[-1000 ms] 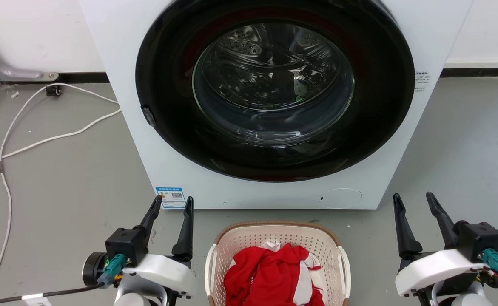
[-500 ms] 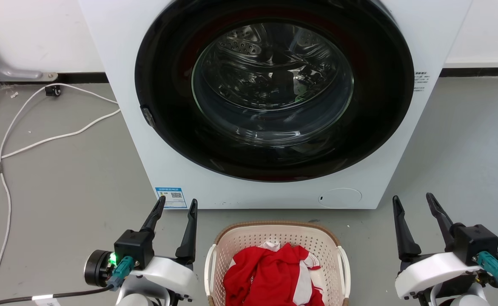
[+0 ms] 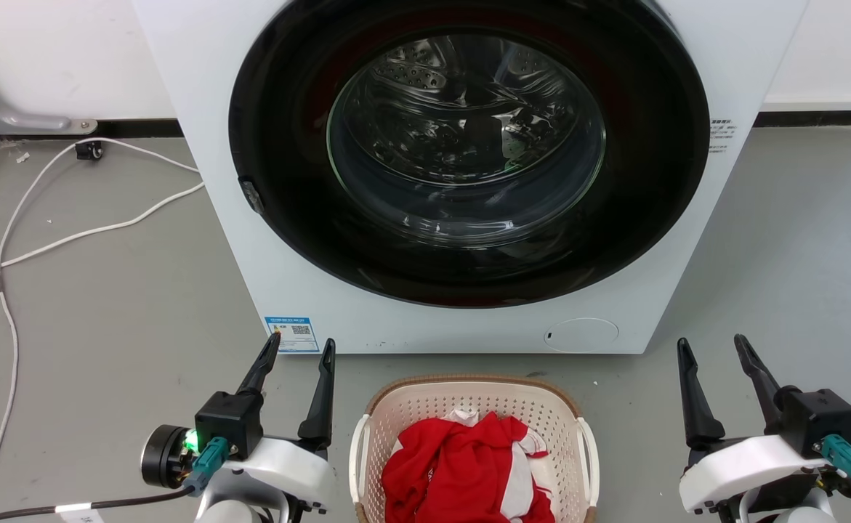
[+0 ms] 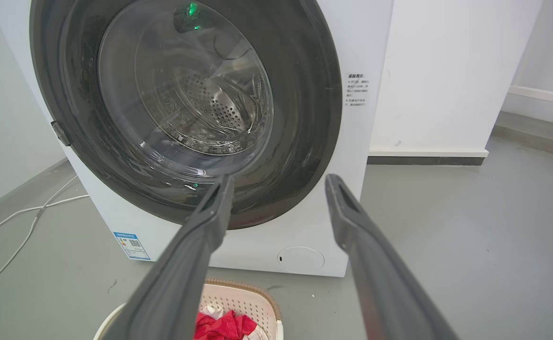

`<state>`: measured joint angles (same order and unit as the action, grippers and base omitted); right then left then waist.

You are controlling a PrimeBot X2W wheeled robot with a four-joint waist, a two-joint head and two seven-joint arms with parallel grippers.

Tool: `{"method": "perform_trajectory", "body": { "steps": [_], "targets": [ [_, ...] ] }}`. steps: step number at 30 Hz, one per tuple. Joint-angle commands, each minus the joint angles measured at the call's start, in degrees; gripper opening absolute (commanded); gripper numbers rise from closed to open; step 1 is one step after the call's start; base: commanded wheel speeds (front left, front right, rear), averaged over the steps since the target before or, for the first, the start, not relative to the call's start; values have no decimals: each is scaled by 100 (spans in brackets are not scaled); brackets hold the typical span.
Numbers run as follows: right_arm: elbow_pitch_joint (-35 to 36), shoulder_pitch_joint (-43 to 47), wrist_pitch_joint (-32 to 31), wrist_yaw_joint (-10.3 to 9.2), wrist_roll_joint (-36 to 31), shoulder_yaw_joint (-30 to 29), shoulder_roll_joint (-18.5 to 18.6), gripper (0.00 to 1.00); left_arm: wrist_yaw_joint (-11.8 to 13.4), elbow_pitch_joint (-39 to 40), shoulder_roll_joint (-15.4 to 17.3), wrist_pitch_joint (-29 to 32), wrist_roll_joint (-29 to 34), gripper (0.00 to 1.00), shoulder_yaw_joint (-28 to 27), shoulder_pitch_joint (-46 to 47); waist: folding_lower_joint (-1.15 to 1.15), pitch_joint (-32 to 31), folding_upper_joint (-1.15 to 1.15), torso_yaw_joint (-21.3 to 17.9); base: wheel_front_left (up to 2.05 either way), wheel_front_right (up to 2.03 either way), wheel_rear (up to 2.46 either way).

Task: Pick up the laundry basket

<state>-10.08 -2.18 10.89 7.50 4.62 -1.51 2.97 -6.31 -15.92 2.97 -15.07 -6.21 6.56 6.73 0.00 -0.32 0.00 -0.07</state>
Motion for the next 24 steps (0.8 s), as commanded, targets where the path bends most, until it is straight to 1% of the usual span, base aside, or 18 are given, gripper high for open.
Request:
{"method": "perform_trajectory", "body": {
  "steps": [1,13,24],
  "targets": [
    [-17,-1,33,-2,30,-5,-17,100,0,-7,-8,-14,-9,100,-17,50,0,4,0,0,0,0,0],
    [-126,-47,42,-2,102,-10,-17,100,-13,-27,-10,-14,-1,100,-39,58,0,46,0,6,0,0,0],
    [-540,-245,2,-2,154,-121,-15,100,-57,-536,-10,-14,-135,100,47,238,0,454,0,-58,0,0,0]
  ]
}}
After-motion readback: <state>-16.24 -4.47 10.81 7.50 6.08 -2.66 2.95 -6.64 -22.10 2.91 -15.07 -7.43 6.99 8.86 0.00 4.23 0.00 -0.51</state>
